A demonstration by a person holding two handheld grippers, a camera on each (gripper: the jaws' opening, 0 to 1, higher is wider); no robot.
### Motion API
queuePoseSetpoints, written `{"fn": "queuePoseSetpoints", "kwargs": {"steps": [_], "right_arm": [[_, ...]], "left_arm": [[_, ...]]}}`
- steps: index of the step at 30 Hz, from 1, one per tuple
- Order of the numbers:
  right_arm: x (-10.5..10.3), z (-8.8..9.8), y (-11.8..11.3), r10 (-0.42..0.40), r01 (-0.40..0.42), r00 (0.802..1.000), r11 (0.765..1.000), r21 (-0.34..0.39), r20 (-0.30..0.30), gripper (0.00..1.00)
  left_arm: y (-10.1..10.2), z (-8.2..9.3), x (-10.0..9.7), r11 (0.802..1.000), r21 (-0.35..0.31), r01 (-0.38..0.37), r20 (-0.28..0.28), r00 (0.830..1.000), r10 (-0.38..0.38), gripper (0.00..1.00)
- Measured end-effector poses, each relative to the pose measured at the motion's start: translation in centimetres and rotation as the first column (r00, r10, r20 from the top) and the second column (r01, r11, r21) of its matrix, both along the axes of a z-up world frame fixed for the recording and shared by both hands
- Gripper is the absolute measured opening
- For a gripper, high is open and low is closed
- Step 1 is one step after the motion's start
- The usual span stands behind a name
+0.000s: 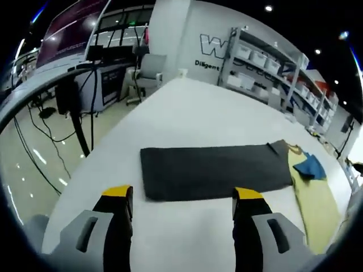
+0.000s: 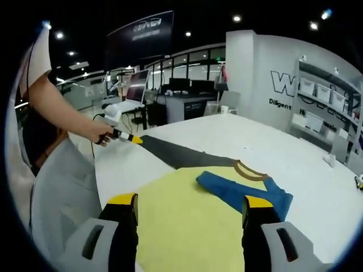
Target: Fold the garment on the visible template until the final outline fits inside the template.
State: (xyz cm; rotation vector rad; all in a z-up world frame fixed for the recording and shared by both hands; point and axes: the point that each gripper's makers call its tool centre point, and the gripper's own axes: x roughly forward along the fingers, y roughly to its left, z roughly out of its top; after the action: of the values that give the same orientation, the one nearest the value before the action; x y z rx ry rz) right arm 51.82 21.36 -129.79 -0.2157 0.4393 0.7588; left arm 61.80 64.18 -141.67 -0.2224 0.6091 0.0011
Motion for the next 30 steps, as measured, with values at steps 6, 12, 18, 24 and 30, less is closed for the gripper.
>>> {"fn": "queuePoseSetpoints", "kwargs": {"steps": [6,12,18,24,30], "right_arm": [[0.4,-0.2,-0.5,-0.01,0.01,1.0,1.0,-0.007,0.001,0.67],[0.5,-0.2,-0.5,-0.013,0.013,1.0,1.0,0.007,-0.003,0.64],[0.6,-0.1,-0.7,-0.023,0.023,1.0,0.999,0.025,-0.012,0.63],[0.9,0.2,-0.9,-0.027,0.027,1.0,0.999,0.04,-0.006,0.63],[0.9,-0.2,-1.3,-0.027,0.028,1.0,0.998,0.05,-0.011,0.63]], "left_arm": [[0.9,-0.8,0.5,0.999,0.002,-0.05,-0.007,0.999,0.05,0.51],[1.0,-0.9,0.7,0.996,0.032,-0.08,-0.014,0.997,0.08,0.35],[1.9,-0.7,0.0,0.99,0.068,-0.125,-0.055,0.99,0.129,0.07],[1.4,-0.1,-0.4,0.989,-0.016,-0.148,-0.062,0.987,0.147,0.03],[0.8,3.0,0.8,0.991,-0.058,-0.117,0.046,0.992,0.12,0.03]]}}
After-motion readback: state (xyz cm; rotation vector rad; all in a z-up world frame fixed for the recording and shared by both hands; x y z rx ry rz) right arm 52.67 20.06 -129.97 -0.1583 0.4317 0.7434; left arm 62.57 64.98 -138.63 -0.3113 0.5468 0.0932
